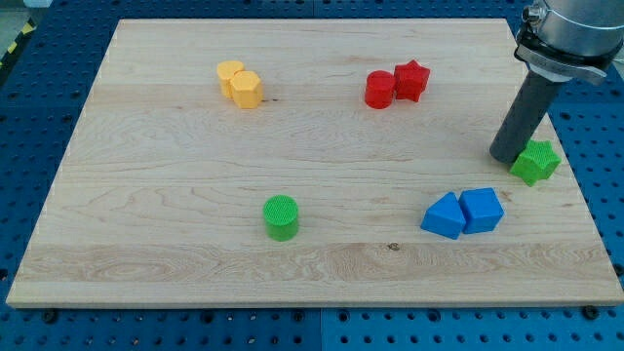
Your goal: Move your arm towards left
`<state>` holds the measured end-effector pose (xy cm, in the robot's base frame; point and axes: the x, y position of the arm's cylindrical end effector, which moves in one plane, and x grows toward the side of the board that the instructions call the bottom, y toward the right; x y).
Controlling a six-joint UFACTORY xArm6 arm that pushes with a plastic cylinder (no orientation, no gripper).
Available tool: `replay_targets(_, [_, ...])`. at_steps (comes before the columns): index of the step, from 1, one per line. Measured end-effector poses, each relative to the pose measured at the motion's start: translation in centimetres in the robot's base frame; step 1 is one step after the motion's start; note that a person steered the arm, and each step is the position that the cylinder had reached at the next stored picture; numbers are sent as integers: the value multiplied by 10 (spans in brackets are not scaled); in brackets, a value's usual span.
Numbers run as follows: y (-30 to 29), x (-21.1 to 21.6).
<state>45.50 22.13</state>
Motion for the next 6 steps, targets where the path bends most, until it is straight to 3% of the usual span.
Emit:
replay_targets(2, [-12,0])
replay_targets(4, [-134,-14])
replay_targets(6, [-146,-14])
